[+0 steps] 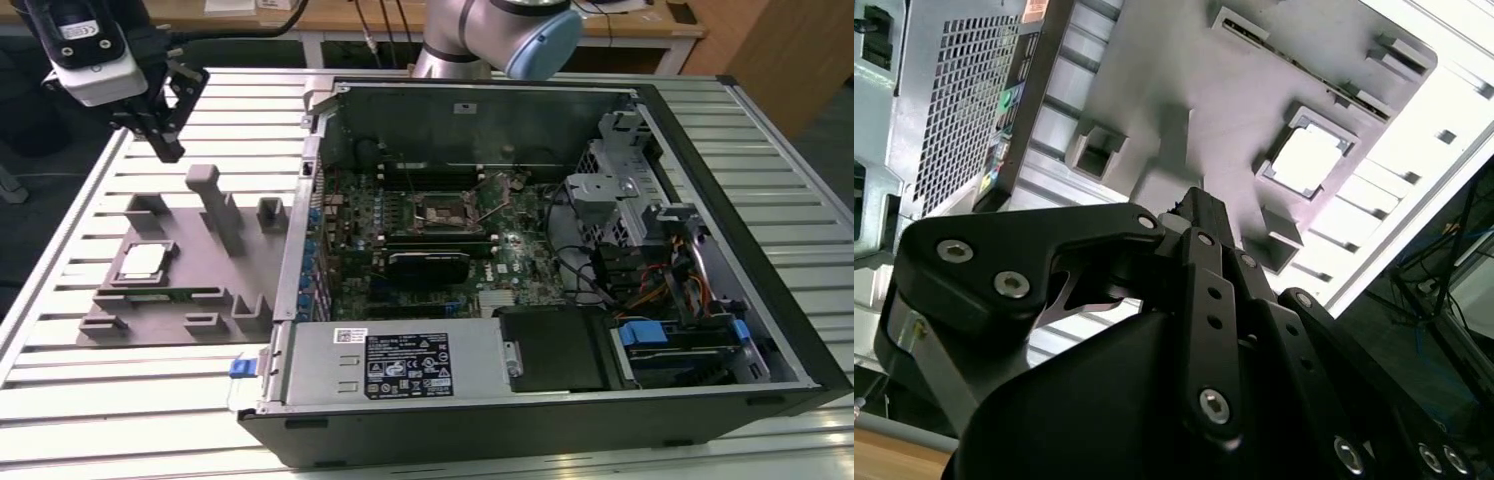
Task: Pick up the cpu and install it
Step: 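Reach for the cpu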
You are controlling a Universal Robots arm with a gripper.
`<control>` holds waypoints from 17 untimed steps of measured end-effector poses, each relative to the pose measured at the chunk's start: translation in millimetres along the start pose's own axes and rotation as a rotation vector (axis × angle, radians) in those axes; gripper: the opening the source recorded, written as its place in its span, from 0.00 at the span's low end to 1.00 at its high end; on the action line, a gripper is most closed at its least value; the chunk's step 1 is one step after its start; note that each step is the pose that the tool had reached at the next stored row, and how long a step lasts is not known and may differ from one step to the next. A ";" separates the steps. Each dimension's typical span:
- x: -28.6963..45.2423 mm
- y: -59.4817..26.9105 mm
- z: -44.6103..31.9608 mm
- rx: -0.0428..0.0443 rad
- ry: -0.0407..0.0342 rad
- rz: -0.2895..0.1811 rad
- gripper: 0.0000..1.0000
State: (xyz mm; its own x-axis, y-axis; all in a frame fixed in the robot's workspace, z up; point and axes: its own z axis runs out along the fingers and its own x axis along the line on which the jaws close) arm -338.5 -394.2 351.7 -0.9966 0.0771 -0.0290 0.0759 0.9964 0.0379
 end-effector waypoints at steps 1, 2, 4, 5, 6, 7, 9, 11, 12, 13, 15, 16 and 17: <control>2.0 0.4 1.6 0.0000 -0.0002 0.000 0.11; 2.9 0.5 2.4 0.0001 -0.0002 0.000 0.11; 4.9 0.8 4.1 0.0005 -0.0002 0.000 0.11; 5.8 0.9 5.0 0.0006 -0.0002 0.000 0.11; 6.8 1.1 6.0 0.0008 -0.0002 0.000 0.11; 7.7 1.3 7.0 0.0011 -0.0003 0.000 0.11; 9.6 1.6 9.0 0.0017 -0.0002 0.000 0.11; 11.4 1.8 11.2 0.0022 -0.0003 0.000 0.11; 12.3 1.8 12.3 0.0024 -0.0003 0.000 0.11; 13.3 1.9 13.2 0.0026 -0.0003 0.000 0.11; 15.2 2.3 15.1 0.0027 -0.0004 0.000 0.11; 16.0 2.6 15.9 0.0028 -0.0004 0.000 0.11; 17.0 2.9 16.8 0.0029 -0.0004 0.000 0.11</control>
State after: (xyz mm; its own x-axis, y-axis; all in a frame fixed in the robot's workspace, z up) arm -354.7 -389.4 334.6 -0.9966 0.0775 -0.0294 0.0765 0.9965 0.0351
